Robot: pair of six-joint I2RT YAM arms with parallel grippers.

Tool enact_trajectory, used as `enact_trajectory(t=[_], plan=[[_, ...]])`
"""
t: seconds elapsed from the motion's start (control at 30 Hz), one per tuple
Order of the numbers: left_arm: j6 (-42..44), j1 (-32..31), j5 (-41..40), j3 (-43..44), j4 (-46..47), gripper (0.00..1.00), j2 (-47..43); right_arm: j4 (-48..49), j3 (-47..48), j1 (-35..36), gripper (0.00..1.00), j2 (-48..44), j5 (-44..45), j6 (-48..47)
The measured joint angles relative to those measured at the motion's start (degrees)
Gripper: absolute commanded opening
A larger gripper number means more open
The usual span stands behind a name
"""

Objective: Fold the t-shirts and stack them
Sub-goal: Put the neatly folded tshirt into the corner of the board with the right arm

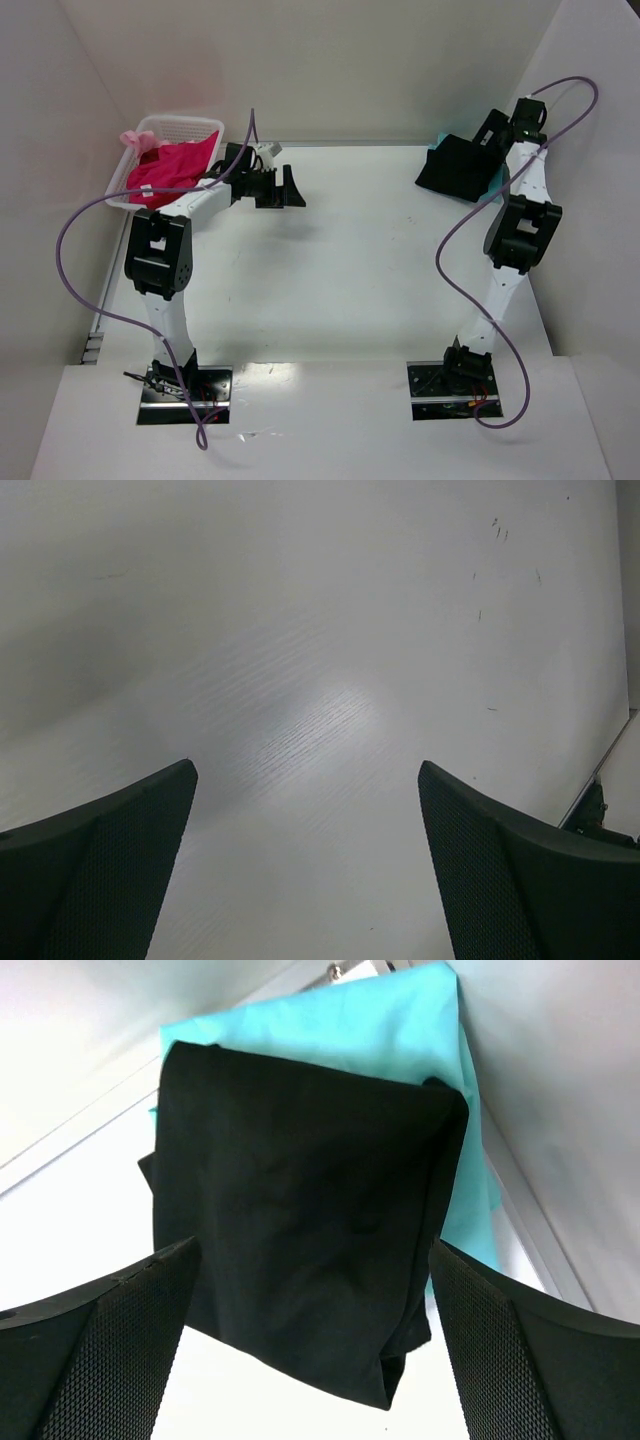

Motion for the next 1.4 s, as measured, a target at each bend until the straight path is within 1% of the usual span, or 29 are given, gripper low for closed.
enact_trajectory(t=[0.17,0.27,0.33,0.53,0.6,0.8,0.97,1.07,1.2,1.27,1.3,1.4], plan=[[0.0,0.0,0.3,0.0,0.0,0.99,0.0,0.8,-0.3,1.2,1.0,-0.7,0.0,0.0],[0.0,0.0,0.6,0.0,0.0,0.99,-0.1,1.4,-2.8,3.6,1.0,-2.6,0.5,-0.1],[0.1,0.0,0.7,0.0,0.0,0.99,-0.4,1.9,-6.2,5.8,1.0,-5.2,1.8,0.0],[1.8,0.0,1.1,0.5,-1.1,0.99,-3.5,4.9,-22.9,11.6,1.0,-15.9,6.6,1.7],[2.7,0.0,1.4,1.1,-1.7,0.99,-4.6,5.2,-26.6,11.8,1.0,-17.3,8.9,3.0],[4.4,0.0,2.0,3.0,-3.5,0.99,-8.0,7.0,-34.3,9.7,1.0,-17.3,14.5,6.6],[4.7,0.0,2.0,3.0,-4.4,0.99,-11.8,9.3,-35.2,8.5,0.99,-17.3,16.0,8.0],[4.7,0.0,2.0,2.5,-4.4,0.99,-13.4,10.6,-34.9,8.2,0.96,-16.8,16.8,8.4],[4.7,0.0,1.9,1.8,-4.6,0.99,-14.1,10.9,-34.7,8.2,0.93,-15.5,17.6,9.1],[4.7,0.0,1.9,1.4,-4.8,0.99,-14.1,10.9,-34.7,8.2,0.93,-14.8,18.1,9.3],[4.7,0.0,1.9,1.1,-4.9,0.99,-14.1,10.9,-34.7,8.2,0.9,-14.4,18.3,9.5],[4.9,0.0,1.7,0.9,-5.4,0.99,-14.1,11.0,-34.8,8.2,0.85,-13.8,19.0,9.9]])
